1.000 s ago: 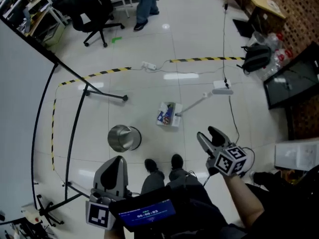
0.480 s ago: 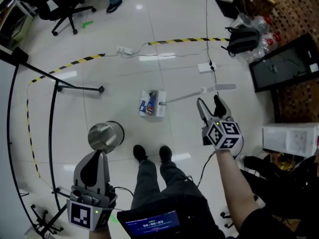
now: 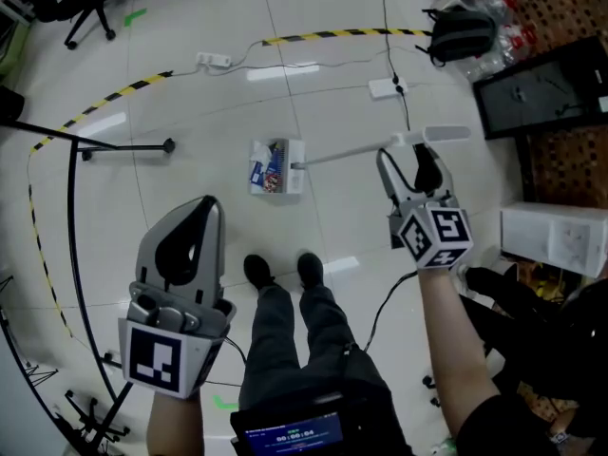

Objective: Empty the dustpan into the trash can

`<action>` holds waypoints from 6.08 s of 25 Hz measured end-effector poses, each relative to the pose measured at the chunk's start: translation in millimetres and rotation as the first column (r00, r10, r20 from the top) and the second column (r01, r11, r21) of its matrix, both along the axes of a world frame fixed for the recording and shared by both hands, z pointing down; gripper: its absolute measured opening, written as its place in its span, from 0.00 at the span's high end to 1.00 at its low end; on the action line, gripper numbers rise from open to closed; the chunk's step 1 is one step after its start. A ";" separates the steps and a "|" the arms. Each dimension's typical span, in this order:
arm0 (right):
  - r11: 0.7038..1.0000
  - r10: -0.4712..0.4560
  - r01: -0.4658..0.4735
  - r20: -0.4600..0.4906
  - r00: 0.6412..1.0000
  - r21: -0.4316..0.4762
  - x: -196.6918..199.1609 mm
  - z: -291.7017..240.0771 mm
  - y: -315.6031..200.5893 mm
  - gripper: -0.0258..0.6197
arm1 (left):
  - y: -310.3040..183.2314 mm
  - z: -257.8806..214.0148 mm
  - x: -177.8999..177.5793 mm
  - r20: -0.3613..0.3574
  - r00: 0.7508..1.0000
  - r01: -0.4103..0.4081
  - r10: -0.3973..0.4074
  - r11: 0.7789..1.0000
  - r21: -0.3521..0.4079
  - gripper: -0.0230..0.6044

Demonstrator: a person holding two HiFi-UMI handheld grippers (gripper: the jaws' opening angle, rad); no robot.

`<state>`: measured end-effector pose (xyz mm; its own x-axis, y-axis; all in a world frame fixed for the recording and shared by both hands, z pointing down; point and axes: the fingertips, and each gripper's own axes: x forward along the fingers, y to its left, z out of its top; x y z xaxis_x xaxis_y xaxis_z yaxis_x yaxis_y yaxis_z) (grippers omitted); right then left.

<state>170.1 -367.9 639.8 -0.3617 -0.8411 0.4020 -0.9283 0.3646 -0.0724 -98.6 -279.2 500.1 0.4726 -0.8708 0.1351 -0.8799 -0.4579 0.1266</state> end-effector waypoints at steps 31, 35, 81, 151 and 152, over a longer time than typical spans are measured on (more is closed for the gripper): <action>0.992 -0.104 0.101 0.036 0.994 0.077 -12.1 6.5 -34.4 0.51 | 22.9 69.1 133.3 -0.016 0.980 -0.197 0.200 0.941 -0.274 0.97; 0.991 -0.108 0.105 0.030 0.994 0.083 -11.9 1.7 -40.1 0.52 | 19.0 66.3 136.9 -0.087 0.972 -0.236 0.220 0.922 -0.308 0.97; 0.992 -0.078 0.077 0.002 0.997 0.096 -17.4 7.3 -23.2 0.55 | -54.7 159.8 105.5 0.141 0.988 -0.018 0.067 0.945 -0.327 0.97; 0.615 -0.776 0.712 0.102 0.622 0.338 -260.8 -349.1 77.6 0.60 | 294.2 -93.1 -188.6 0.125 0.599 0.799 -0.791 0.578 -0.169 0.97; 0.605 -0.784 0.717 0.102 0.612 0.345 -271.5 -355.5 83.6 0.60 | 301.4 -95.6 -199.1 0.116 0.587 0.807 -0.801 0.569 -0.157 0.97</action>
<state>-101.4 -284.3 284.3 -0.9585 -0.2810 0.0482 -0.2829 0.9585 -0.0367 -297.7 22.3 404.5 -0.4174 -0.8489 0.3242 -0.8788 0.4679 0.0938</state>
